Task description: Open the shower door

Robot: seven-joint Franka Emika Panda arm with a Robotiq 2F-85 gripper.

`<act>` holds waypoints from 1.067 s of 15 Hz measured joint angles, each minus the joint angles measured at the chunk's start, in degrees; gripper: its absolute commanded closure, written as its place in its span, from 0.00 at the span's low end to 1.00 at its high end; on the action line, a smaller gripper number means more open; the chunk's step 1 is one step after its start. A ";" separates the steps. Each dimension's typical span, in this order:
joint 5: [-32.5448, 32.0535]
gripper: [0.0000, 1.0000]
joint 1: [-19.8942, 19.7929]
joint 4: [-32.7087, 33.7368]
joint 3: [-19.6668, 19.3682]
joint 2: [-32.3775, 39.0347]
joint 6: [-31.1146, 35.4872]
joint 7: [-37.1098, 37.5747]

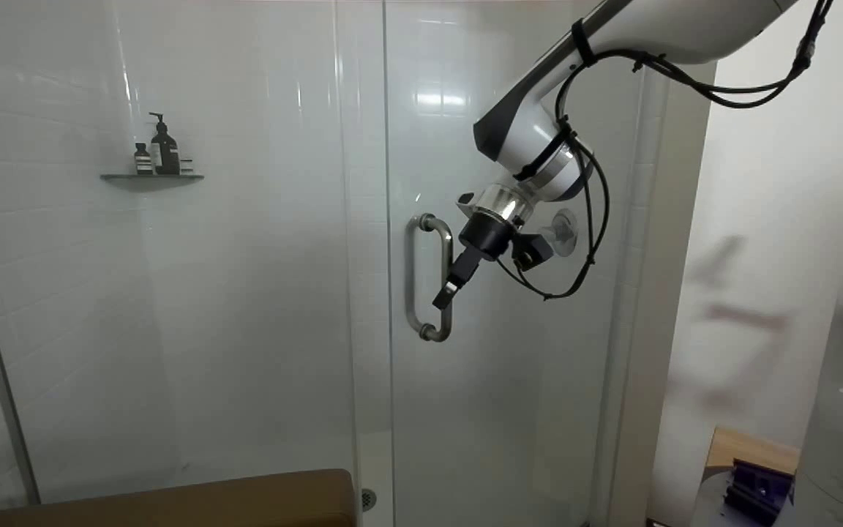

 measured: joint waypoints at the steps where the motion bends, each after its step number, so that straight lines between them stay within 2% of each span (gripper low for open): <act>1: -0.38 0.00 0.12 -0.84 -0.18 -0.83 -0.23 0.00; 8: -3.34 0.00 0.76 -5.02 -1.01 -5.33 -0.83 2.12; 13: -12.06 0.00 0.54 -4.45 -1.87 -1.99 0.58 15.02; 16: -15.36 0.00 0.60 -3.54 -2.52 0.94 0.57 20.37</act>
